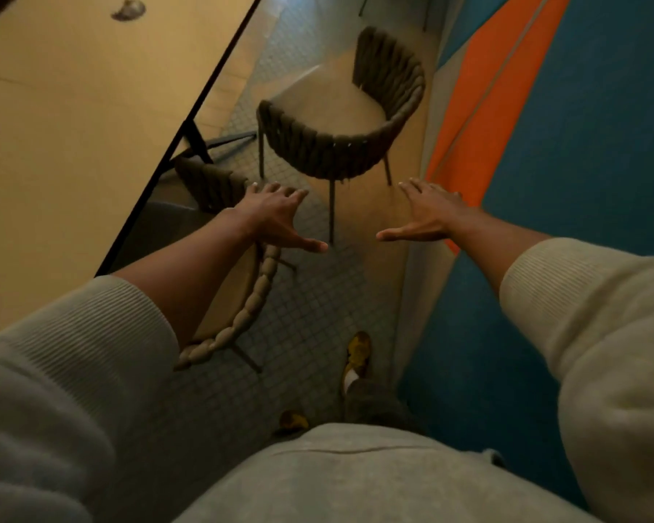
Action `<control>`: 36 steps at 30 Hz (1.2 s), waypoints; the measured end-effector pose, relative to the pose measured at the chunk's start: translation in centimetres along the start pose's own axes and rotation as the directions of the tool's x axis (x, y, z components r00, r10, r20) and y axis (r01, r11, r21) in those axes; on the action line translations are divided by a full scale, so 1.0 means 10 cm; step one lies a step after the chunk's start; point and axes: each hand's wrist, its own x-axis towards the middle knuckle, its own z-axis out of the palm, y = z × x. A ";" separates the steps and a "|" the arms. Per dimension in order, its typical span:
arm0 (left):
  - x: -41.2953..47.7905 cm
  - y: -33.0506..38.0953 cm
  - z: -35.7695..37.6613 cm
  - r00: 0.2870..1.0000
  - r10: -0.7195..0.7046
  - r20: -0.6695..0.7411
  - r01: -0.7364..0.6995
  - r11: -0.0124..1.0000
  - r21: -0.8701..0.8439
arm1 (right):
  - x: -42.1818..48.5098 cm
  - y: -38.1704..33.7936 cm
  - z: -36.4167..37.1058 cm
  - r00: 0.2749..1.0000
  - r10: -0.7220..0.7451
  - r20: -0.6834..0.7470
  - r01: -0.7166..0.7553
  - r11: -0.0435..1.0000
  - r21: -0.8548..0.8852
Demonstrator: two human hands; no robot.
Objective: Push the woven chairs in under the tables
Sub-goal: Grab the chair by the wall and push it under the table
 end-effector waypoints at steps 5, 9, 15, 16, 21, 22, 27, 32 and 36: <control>0.59 0.14 -0.26 0.999 0.006 0.036 -0.006 1.000 -0.001 | 0.37 0.34 -0.23 1.000 -0.009 0.017 0.009 1.000 -0.007; 1.09 0.30 -0.40 0.996 -0.021 0.084 0.019 1.000 0.015 | 0.74 0.64 -0.36 0.999 -0.020 0.033 0.021 1.000 -0.023; 1.70 0.48 -0.76 1.000 -0.025 0.000 0.025 1.000 0.005 | 1.31 0.94 -0.76 0.997 -0.068 0.026 0.071 0.992 -0.103; 1.78 0.48 -0.79 1.000 -0.026 -0.011 0.026 1.000 0.002 | 1.37 0.97 -0.85 0.997 -0.077 0.007 0.077 0.991 -0.112; 2.17 0.40 -0.88 0.999 -0.040 -0.018 0.039 0.998 -0.044 | 1.75 1.21 -1.19 0.993 -0.109 -0.033 0.102 0.978 -0.181; 2.25 0.38 -0.90 0.999 -0.040 -0.022 0.039 0.998 -0.052 | 1.84 1.26 -1.23 0.994 -0.103 -0.031 0.095 0.977 -0.193; 2.74 0.23 -1.05 0.998 -0.046 -0.034 0.043 0.997 -0.070 | 2.32 1.51 -1.46 0.994 -0.109 -0.018 0.100 0.957 -0.272; 3.47 0.09 -1.10 0.999 -0.037 -0.020 0.035 0.995 -0.091 | 2.92 1.75 -1.59 0.993 -0.117 0.015 0.116 0.943 -0.314; 3.98 -0.01 -1.14 0.999 0.009 0.032 -0.004 0.992 -0.130 | 3.40 1.88 -1.71 0.991 -0.111 0.081 0.131 0.939 -0.317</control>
